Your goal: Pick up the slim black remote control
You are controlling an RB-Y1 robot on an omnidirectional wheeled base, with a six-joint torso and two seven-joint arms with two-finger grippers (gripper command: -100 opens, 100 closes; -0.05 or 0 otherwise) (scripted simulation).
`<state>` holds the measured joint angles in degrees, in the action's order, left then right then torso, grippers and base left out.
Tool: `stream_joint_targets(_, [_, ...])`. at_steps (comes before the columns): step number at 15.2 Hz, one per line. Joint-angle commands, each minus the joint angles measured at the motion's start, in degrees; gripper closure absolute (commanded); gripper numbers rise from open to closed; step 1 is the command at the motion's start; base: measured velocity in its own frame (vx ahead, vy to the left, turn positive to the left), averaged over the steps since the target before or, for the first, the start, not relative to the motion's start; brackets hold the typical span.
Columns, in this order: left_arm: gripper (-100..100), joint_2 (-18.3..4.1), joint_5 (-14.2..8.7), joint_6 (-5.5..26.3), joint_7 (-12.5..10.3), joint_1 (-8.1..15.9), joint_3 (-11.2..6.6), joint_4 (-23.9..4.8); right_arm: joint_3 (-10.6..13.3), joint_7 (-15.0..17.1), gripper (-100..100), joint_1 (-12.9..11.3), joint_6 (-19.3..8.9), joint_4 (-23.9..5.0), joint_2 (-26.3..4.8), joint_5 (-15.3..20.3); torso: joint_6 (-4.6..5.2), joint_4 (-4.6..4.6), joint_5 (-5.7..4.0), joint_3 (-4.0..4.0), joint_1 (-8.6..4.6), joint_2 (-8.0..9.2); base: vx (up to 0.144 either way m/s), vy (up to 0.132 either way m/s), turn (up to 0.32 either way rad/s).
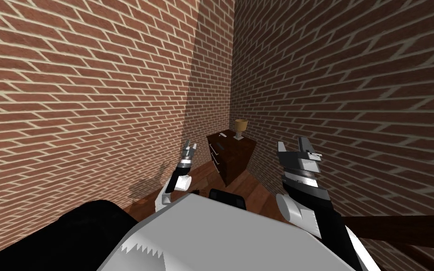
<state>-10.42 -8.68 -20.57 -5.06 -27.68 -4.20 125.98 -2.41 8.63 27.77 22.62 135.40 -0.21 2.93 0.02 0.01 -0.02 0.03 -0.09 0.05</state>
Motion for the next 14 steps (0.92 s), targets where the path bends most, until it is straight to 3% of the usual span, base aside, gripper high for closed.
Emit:
stream_joint_targets(1, [-100, -0.54, -0.1, 1.59, 0.38, 0.31, -0.19, -0.4, 0.0, 0.0, 0, 0.0, 0.0, 0.0, 0.0, 0.0, 0.0, 0.0, 0.0, 0.0, 0.0, 0.0, -0.008, -0.017, -0.048])
stream_joint_targets(4, [-100, -3.54, -0.95, 5.78, 1.94, 1.46, -1.67, -1.81, 0.0, 0.0, 0, 0.0, 0.0, 0.0, 0.0, 0.0, 0.0, 0.0, 0.0, -0.01, 0.02, -0.01, -0.01, -0.023, -0.16])
stream_joint_targets(7, [-100, -3.54, -0.95, 7.6, 1.94, 1.46, -1.67, -1.81, 0.0, 0.0, 0, 0.01, 0.0, 0.0, 0.0, 0.0, -0.02, 0.0, 0.0, -0.01, 0.01, -0.02, -0.007, -0.02, -0.06])
stream_joint_targets(8, [-100, -5.0, -1.42, 9.66, 2.81, 2.11, -2.5, -2.6, -0.01, 0.0, 0, 0.01, 0.0, 0.0, 0.0, 0.0, -0.03, 0.0, 0.01, -0.01, 0.04, -0.02, -0.006, -0.022, -0.124])
stream_joint_targets(10, [-100, -5.0, -1.42, 10.95, 2.81, 2.11, -2.5, -2.6, 0.0, 0.0, 0, 0.0, 0.0, 0.0, 0.0, 0.0, 0.0, -0.01, 0.01, -0.02, 0.02, -0.03, -0.006, -0.02, -0.112])
stream_joint_targets(11, [-100, -6.43, -1.93, 13.01, 3.73, 2.79, -3.38, -3.44, 0.0, 0.0, 0, 0.0, 0.0, 0.0, 0.0, 0.0, -0.01, -0.01, 0.01, -0.02, 0.03, -0.03, -0.003, -0.025, -0.164])
stream_joint_targets(13, [-100, -6.43, -1.93, 14.49, 3.73, 2.79, -3.38, -3.44, 0.0, 0.0, 0, 0.0, 0.0, 0.0, 0.0, 0.0, 0.01, -0.01, 0.0, -0.02, 0.01, -0.04, -0.004, -0.022, -0.127])
stream_joint_targets(14, [-100, -7.84, -2.46, 16.37, 4.7, 3.5, -4.3, -4.32, 0.0, 0.0, 0, 0.0, 0.0, 0.0, 0.0, 0.0, -0.02, -0.01, 0.0, -0.02, 0.02, -0.03, -0.009, -0.025, -0.181])
